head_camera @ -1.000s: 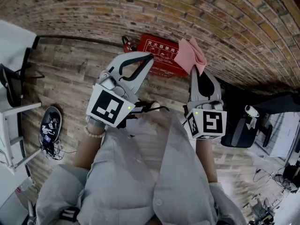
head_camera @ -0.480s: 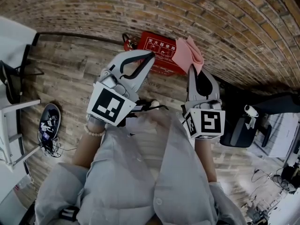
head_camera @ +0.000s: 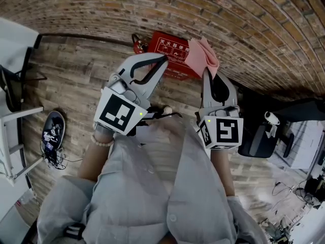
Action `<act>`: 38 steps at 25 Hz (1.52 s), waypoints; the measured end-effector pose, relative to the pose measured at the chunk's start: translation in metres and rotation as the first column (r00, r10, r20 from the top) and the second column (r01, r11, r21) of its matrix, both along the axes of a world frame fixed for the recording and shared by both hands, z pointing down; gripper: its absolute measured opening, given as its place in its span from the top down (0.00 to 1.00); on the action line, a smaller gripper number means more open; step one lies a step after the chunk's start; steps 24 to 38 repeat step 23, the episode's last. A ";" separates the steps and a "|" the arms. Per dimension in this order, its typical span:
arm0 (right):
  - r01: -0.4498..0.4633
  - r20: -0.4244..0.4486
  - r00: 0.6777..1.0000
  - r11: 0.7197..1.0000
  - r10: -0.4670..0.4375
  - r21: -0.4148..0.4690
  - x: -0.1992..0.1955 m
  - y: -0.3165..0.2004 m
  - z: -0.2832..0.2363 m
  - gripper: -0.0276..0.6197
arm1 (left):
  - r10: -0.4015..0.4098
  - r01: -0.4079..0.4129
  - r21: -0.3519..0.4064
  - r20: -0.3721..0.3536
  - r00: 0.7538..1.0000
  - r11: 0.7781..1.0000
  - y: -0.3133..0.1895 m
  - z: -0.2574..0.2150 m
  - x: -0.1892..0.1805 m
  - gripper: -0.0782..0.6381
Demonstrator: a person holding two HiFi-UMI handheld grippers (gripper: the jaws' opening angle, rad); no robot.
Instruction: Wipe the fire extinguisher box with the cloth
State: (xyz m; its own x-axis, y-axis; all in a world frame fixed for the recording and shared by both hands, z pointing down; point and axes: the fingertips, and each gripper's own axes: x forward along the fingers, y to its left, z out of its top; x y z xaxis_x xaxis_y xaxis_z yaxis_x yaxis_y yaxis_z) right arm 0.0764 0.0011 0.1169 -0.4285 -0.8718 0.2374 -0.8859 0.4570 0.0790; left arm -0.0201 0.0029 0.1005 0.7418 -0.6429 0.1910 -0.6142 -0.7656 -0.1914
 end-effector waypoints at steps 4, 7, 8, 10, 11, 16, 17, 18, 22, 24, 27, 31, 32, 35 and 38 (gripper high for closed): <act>0.005 -0.003 1.000 1.000 -0.005 -0.003 0.000 0.001 0.000 0.93 | -0.001 0.001 0.000 -0.003 1.000 1.000 0.001 -0.001 0.001 0.91; 0.005 -0.004 1.000 1.000 -0.006 -0.008 0.000 0.001 0.002 0.93 | 0.000 0.000 -0.003 -0.004 1.000 1.000 0.001 0.000 0.002 0.91; 0.005 -0.003 1.000 1.000 -0.005 -0.011 0.000 0.001 0.003 0.93 | 0.001 -0.001 -0.004 -0.003 1.000 1.000 0.001 0.001 0.002 0.91; 0.006 -0.005 1.000 1.000 -0.007 -0.017 0.000 0.001 0.005 0.93 | 0.002 -0.002 -0.005 -0.001 1.000 1.000 0.001 0.002 0.002 0.91; 0.007 -0.007 1.000 1.000 -0.008 -0.019 0.000 0.001 0.006 0.93 | 0.002 -0.002 -0.006 0.000 1.000 1.000 0.001 0.003 0.003 0.91; 0.010 -0.011 1.000 0.999 -0.010 -0.031 0.001 0.001 0.009 0.93 | 0.000 0.000 -0.015 0.001 1.000 1.000 0.000 0.005 0.003 0.91; 0.010 -0.012 1.000 0.999 -0.011 -0.032 0.001 0.000 0.009 0.93 | 0.000 0.000 -0.015 0.001 1.000 1.000 0.000 0.005 0.003 0.91; 0.011 -0.013 1.000 0.999 -0.011 -0.034 0.001 0.000 0.010 0.93 | 0.000 0.000 -0.016 0.000 1.000 1.000 -0.001 0.006 0.003 0.91; 0.012 -0.015 1.000 0.999 -0.013 -0.033 0.001 -0.002 0.010 0.93 | -0.003 0.003 -0.019 -0.003 1.000 1.000 -0.002 0.007 0.004 0.91; 0.013 -0.015 1.000 0.999 -0.013 -0.033 0.001 -0.002 0.011 0.93 | -0.003 0.003 -0.021 -0.005 1.000 1.000 -0.003 0.008 0.005 0.91; 0.013 -0.015 1.000 0.999 -0.013 -0.033 0.001 -0.002 0.011 0.93 | -0.003 0.003 -0.021 -0.005 1.000 1.000 -0.003 0.008 0.005 0.91; 0.013 -0.015 1.000 0.999 -0.013 -0.033 0.001 -0.002 0.011 0.93 | -0.003 0.003 -0.021 -0.005 1.000 1.000 -0.003 0.008 0.005 0.91; 0.013 -0.015 1.000 0.999 -0.013 -0.033 0.001 -0.002 0.011 0.93 | -0.003 0.003 -0.021 -0.005 1.000 1.000 -0.003 0.008 0.005 0.91; 0.013 -0.015 1.000 0.999 -0.013 -0.033 0.001 -0.002 0.011 0.93 | -0.003 0.003 -0.021 -0.005 1.000 1.000 -0.003 0.008 0.005 0.91; 0.013 -0.015 1.000 0.999 -0.013 -0.033 0.001 -0.002 0.011 0.93 | -0.003 0.003 -0.021 -0.005 1.000 1.000 -0.003 0.008 0.005 0.91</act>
